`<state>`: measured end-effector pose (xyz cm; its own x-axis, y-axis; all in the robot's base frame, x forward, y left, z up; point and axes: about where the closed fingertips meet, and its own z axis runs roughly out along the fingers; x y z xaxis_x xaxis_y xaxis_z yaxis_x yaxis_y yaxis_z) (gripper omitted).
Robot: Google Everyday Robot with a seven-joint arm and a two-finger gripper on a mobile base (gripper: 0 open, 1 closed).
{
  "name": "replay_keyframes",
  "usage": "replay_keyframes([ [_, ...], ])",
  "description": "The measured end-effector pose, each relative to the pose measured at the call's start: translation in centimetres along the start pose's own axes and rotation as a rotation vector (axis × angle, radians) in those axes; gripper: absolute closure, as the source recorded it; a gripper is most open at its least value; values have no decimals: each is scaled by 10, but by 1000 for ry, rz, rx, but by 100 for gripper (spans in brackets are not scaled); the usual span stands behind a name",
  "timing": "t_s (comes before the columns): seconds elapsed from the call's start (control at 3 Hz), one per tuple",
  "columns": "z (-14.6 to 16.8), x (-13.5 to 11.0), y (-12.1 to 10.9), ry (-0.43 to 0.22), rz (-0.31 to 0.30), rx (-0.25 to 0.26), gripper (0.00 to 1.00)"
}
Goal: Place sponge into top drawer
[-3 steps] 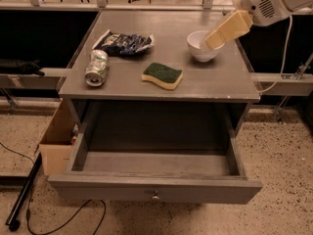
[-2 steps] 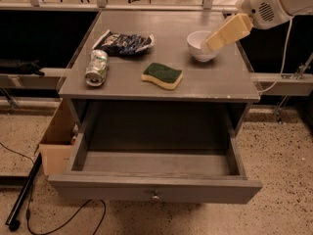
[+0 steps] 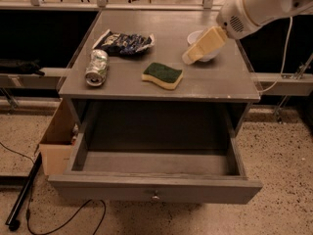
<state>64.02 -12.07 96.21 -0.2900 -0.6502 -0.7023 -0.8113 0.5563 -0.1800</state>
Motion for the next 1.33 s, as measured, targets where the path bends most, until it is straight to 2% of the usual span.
replay_keyframes([
  [0.33, 36, 4, 12, 46, -19, -71, 0],
  [0.67, 61, 7, 24, 55, -59, -184, 0],
  [1.33, 98, 8, 41, 102, -117, -293, 0],
])
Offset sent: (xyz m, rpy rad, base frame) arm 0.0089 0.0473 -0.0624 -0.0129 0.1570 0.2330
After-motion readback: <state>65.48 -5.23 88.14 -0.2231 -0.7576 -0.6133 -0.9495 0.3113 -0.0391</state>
